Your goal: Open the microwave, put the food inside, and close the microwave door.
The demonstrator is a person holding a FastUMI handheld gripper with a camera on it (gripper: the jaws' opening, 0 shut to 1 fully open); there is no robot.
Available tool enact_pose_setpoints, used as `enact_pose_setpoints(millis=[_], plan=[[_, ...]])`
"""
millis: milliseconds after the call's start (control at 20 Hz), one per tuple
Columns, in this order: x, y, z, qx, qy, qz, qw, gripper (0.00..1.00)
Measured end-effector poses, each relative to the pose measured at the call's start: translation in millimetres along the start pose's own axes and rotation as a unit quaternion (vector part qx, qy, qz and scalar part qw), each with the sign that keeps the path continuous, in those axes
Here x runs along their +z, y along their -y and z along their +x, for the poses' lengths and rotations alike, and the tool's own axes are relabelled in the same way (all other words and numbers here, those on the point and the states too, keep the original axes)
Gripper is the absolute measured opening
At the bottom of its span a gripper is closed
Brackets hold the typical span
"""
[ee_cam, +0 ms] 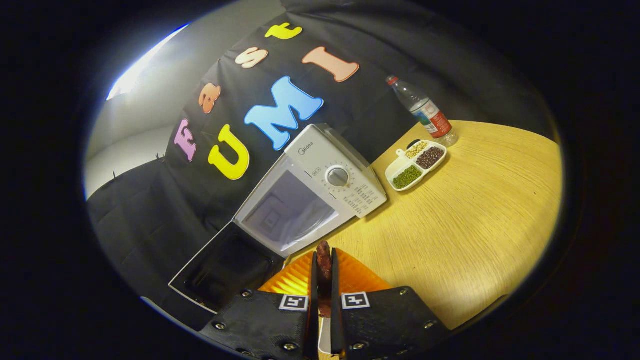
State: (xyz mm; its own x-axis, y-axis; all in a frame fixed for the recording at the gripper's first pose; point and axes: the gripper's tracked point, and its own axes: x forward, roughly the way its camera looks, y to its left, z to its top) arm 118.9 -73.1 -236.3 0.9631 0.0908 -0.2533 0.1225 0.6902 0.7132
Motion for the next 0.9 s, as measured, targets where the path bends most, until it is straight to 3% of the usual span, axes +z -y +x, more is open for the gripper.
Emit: enact_pose_setpoints(millis=[450,900], plan=[[3.0,-82.5,63.8,0.026,0.034,-0.055,0.998,0.10],[-11.1,-126.5,183.8,0.012,0.048,-0.073,0.996,0.10]])
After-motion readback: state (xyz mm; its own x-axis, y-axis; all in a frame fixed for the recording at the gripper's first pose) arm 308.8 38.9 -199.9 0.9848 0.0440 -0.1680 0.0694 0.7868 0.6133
